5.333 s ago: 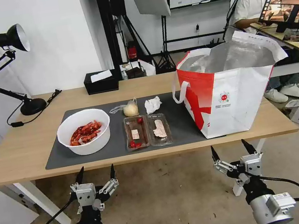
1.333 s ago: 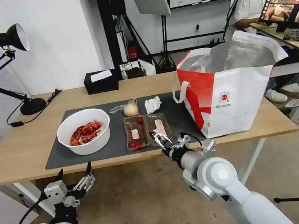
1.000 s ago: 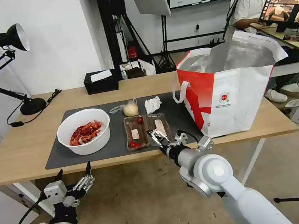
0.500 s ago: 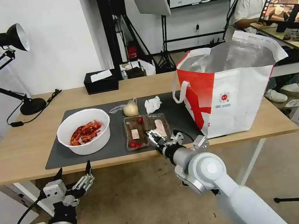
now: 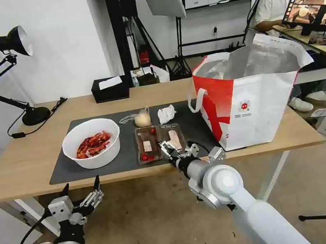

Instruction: Pick up the trash from the table and place it into the takeout bag.

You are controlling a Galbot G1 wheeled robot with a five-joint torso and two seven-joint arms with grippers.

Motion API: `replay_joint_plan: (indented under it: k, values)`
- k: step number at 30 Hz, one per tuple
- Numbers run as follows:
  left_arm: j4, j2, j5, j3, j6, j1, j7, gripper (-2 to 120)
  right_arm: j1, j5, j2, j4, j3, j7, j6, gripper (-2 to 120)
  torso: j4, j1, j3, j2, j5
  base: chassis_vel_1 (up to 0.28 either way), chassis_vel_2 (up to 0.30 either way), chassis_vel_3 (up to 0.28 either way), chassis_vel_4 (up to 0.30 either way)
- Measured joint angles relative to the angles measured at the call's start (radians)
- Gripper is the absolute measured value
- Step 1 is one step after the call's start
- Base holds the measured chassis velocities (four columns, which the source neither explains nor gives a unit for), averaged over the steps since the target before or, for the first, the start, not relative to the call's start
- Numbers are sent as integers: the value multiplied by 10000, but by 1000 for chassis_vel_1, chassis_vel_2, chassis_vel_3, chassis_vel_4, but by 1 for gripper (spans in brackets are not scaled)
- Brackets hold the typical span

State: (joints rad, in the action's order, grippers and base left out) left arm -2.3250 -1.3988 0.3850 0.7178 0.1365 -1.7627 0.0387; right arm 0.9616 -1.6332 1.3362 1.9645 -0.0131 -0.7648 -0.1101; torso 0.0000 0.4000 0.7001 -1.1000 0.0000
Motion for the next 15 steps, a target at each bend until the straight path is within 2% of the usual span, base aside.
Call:
replay_joint_plan:
  k: [15]
  values:
    - [-31,47,17,26,-5,-68,0,100,-76,783,-86,380,-41,57,112,100,0,0,0,1,0,0,0,0,0]
